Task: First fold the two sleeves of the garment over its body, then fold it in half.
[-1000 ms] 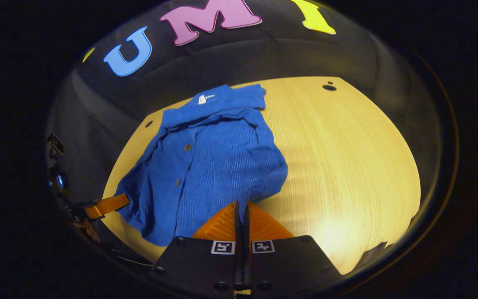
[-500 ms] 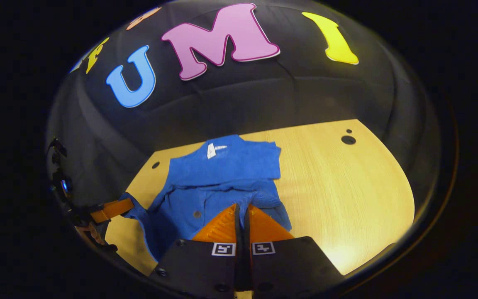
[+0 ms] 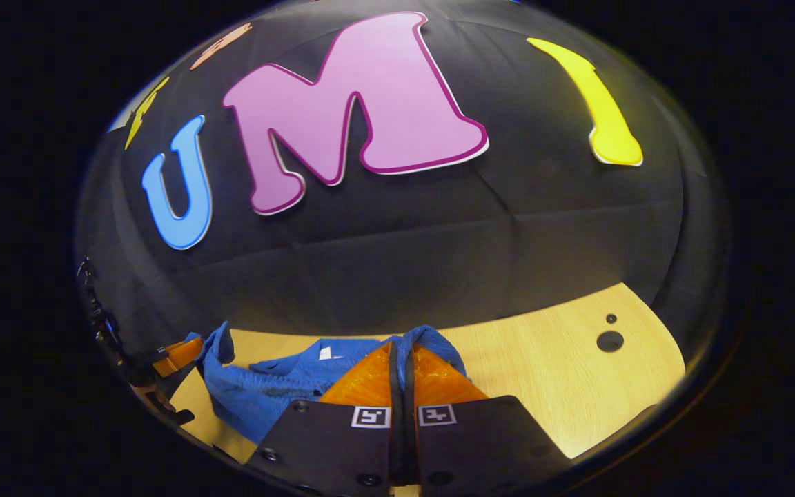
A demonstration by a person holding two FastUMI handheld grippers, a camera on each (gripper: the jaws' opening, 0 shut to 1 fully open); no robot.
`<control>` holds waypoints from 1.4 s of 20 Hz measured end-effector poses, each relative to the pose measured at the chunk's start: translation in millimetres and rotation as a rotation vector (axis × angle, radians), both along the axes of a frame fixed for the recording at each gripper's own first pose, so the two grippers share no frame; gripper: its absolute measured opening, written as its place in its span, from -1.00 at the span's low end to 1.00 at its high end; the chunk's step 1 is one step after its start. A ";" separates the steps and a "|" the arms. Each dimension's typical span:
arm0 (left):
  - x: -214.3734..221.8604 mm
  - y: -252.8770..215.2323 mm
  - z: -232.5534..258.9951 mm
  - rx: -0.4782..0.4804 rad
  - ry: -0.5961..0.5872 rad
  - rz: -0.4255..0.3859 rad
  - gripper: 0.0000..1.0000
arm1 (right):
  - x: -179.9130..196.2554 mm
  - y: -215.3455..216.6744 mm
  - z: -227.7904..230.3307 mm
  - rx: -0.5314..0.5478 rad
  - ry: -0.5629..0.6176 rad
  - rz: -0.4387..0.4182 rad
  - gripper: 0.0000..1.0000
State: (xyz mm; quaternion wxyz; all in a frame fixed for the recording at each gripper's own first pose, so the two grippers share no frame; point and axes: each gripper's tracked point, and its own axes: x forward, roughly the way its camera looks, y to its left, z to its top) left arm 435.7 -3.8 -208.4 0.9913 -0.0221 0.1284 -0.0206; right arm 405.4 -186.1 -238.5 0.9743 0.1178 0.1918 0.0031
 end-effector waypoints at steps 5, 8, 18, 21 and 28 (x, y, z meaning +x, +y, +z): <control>50.5 6.0 -85.3 0.028 0.061 -0.026 -0.28 | 55.9 -17.1 -69.0 -0.071 0.055 -0.056 0.44; 33.7 12.4 -90.1 0.048 0.125 0.037 0.61 | 47.4 -20.8 -82.2 -0.099 0.082 -0.049 0.94; -43.8 -12.2 -11.0 -0.039 -0.017 0.027 0.68 | -27.0 -28.2 -25.1 -0.178 -0.066 -0.141 0.94; -75.0 -11.3 2.6 -0.041 -0.042 0.026 0.68 | -53.0 -20.9 2.8 -0.205 -0.123 -0.156 0.94; -157.6 -14.3 64.0 0.004 -0.175 -0.023 0.63 | -132.7 -3.2 64.6 -0.242 -0.182 -0.177 0.93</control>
